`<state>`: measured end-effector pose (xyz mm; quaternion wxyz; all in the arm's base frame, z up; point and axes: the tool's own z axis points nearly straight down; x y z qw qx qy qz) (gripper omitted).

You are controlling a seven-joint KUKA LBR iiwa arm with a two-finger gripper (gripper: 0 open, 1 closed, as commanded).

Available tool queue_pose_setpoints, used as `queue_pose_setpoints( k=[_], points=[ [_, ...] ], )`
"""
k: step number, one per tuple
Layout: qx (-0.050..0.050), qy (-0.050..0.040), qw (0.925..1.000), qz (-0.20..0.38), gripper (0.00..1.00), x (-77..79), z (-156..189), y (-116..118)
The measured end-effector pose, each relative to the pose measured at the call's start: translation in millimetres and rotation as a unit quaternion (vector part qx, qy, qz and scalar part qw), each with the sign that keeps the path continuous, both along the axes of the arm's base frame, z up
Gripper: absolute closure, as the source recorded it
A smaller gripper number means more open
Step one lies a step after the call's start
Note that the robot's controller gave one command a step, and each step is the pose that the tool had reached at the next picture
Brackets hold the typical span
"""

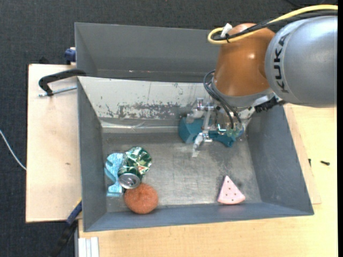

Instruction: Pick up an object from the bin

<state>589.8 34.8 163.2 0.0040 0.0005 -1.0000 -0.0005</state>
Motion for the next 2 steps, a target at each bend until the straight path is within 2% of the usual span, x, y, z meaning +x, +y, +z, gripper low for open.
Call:
queue_pose_setpoints(
  k=[1,2],
  points=[
    [0.000,-0.0043,1.0000,-0.001,0.00,1.9,4.8,-0.1],
    [0.002,-0.0145,0.9984,-0.055,0.00,13.1,-50.9,-42.9]
  ],
)
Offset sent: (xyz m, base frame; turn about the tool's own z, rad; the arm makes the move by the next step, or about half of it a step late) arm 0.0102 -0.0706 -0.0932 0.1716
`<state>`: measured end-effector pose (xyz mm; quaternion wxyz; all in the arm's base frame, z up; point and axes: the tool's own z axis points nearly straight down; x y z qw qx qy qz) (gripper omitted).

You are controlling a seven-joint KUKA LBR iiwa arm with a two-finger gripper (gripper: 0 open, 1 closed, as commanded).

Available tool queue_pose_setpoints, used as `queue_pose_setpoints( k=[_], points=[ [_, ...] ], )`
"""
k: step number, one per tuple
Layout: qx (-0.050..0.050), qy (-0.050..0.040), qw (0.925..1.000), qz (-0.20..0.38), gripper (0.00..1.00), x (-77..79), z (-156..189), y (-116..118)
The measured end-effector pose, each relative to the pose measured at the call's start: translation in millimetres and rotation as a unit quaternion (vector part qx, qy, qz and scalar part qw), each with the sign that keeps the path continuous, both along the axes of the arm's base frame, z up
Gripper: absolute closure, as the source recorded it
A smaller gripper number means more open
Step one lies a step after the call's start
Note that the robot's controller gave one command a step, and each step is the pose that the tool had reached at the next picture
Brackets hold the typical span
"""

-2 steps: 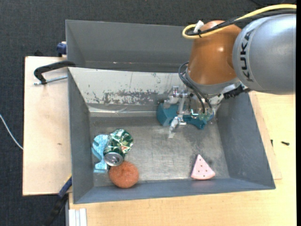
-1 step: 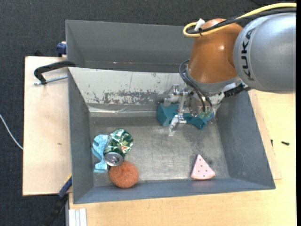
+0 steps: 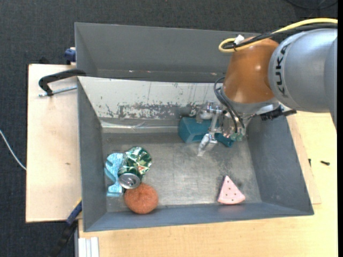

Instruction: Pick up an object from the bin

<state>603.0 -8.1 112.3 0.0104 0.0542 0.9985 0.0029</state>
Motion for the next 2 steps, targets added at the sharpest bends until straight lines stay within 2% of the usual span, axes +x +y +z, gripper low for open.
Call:
queue_pose_setpoints(
  k=[1,2],
  points=[
    [-0.003,-0.0055,1.0000,-0.006,0.00,1.5,5.4,-0.9],
    [-0.001,-0.0053,0.9971,-0.077,0.00,2.0,-0.7,5.5]
  ],
)
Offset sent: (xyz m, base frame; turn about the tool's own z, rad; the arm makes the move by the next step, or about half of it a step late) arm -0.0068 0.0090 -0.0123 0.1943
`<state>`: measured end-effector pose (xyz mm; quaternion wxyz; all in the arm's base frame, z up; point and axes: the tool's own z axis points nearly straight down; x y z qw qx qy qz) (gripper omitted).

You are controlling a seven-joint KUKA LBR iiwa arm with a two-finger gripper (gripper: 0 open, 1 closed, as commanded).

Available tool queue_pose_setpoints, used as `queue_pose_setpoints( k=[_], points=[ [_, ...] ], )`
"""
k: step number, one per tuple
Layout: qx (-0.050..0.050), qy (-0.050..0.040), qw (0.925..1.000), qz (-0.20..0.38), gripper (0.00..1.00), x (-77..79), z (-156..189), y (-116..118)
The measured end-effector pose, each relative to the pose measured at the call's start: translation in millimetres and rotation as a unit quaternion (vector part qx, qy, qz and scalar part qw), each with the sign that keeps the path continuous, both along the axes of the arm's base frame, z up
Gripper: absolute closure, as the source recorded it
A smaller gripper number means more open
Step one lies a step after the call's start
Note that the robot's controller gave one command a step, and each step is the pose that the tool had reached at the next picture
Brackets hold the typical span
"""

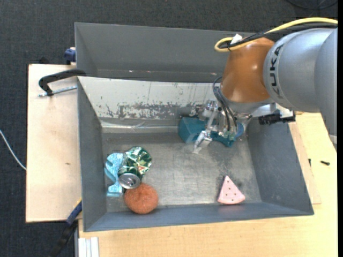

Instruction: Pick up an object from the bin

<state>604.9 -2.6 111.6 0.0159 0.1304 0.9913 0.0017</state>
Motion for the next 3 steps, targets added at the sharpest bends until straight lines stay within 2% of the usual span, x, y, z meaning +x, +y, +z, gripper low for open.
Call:
queue_pose_setpoints(
  k=[1,2,3],
  points=[
    [0.001,-0.0016,0.9999,-0.011,0.00,1.1,0.3,-3.1],
    [-0.005,-0.0035,0.9932,-0.117,1.00,14.0,-7.5,4.4],
    [-0.005,-0.0035,0.9931,-0.117,1.00,14.0,-7.7,4.4]
  ],
)
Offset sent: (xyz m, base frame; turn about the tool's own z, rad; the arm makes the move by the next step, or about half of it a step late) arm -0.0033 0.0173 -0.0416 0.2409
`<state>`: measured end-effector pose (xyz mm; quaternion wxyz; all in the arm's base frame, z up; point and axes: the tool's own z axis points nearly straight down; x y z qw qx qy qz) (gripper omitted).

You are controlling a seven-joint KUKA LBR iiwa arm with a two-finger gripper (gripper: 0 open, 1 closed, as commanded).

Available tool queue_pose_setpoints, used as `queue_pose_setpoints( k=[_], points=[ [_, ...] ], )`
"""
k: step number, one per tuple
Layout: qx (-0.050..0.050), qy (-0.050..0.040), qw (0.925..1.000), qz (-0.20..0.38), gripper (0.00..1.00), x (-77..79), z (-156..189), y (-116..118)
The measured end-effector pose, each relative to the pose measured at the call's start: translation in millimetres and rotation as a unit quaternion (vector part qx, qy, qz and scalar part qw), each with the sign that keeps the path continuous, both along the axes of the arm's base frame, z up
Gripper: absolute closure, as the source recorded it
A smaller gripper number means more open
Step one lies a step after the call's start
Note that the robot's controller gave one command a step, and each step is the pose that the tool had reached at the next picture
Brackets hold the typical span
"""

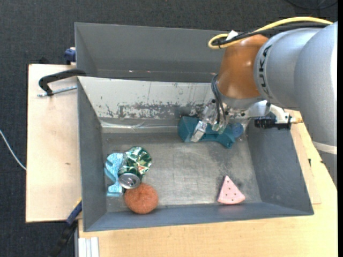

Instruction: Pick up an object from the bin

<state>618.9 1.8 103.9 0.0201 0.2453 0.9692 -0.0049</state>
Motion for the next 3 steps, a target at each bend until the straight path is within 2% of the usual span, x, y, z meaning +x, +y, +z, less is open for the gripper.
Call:
queue_pose_setpoints(
  k=[1,3],
  points=[
    [0.003,-0.0037,1.0000,-0.001,1.00,-2.7,0.9,-1.7],
    [0.002,-0.0037,1.0000,-0.001,1.00,-2.7,0.9,-1.7]
  ],
)
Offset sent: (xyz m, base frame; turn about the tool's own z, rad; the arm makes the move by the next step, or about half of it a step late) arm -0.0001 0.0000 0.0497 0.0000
